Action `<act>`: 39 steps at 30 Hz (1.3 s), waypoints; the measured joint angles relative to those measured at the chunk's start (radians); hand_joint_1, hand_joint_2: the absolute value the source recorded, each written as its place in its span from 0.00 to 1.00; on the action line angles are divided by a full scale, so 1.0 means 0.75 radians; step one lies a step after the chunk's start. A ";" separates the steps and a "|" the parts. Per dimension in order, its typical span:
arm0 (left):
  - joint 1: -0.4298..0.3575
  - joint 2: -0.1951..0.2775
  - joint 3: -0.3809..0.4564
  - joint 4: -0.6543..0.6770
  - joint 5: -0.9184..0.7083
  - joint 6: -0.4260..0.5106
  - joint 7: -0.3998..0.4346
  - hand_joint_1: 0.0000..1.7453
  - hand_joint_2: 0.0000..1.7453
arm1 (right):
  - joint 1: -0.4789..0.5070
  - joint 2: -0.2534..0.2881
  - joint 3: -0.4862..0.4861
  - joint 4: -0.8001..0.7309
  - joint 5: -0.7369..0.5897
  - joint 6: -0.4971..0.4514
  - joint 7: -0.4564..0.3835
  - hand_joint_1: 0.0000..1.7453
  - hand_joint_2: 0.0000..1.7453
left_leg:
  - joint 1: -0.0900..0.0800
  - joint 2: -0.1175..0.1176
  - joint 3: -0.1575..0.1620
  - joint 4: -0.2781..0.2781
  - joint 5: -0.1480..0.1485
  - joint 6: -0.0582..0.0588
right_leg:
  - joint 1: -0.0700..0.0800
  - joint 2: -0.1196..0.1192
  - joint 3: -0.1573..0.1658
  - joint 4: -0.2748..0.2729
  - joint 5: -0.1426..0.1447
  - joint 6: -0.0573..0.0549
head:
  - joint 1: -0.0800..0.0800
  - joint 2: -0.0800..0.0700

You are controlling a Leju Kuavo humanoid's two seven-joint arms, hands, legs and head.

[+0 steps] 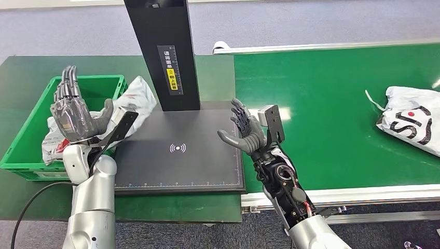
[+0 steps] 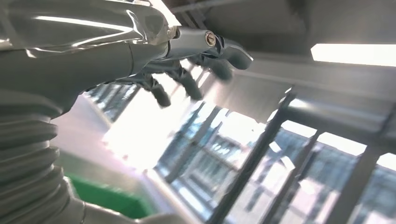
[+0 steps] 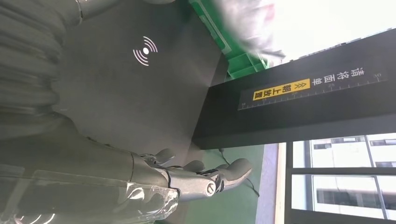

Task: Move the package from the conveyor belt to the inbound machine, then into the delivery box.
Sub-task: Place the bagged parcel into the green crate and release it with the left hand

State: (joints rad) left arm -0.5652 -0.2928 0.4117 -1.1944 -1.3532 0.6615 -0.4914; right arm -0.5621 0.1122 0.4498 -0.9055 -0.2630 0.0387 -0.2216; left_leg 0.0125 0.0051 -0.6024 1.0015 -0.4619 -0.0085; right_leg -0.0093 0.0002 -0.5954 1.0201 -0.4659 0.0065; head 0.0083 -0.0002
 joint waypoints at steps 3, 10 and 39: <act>-0.002 -0.026 0.070 -0.057 0.095 0.000 -0.158 0.00 1.00 | -0.002 -0.001 0.005 -0.001 -0.004 0.002 0.002 0.00 1.00 | 0.000 0.001 0.000 0.000 0.000 0.000 | 0.000 0.000 0.000 0.000 0.000 0.000 | 0.000 0.000; 0.015 -0.053 0.130 -0.258 0.386 0.000 -0.271 0.00 1.00 | -0.003 -0.004 0.021 -0.001 -0.020 0.016 0.003 0.00 1.00 | 0.000 0.000 0.000 0.000 0.000 0.000 | 0.000 0.000 0.000 0.000 0.000 0.000 | 0.000 0.000; 0.319 0.001 -0.755 -0.096 1.619 -0.219 -0.273 0.00 1.00 | 0.023 -0.071 -0.029 -0.064 -0.015 -0.022 -0.042 0.00 1.00 | 0.000 0.000 0.000 0.000 -0.001 0.001 | 0.000 0.000 0.000 -0.001 0.000 0.001 | 0.000 0.000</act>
State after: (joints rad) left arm -0.3259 -0.2920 -0.1544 -1.2666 -0.1391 0.4969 -0.6959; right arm -0.5453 0.0586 0.4280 -0.9537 -0.2742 0.0224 -0.2531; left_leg 0.0125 0.0051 -0.6024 1.0017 -0.4626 -0.0080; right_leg -0.0094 -0.0002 -0.5957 1.0195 -0.4662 0.0071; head 0.0082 -0.0003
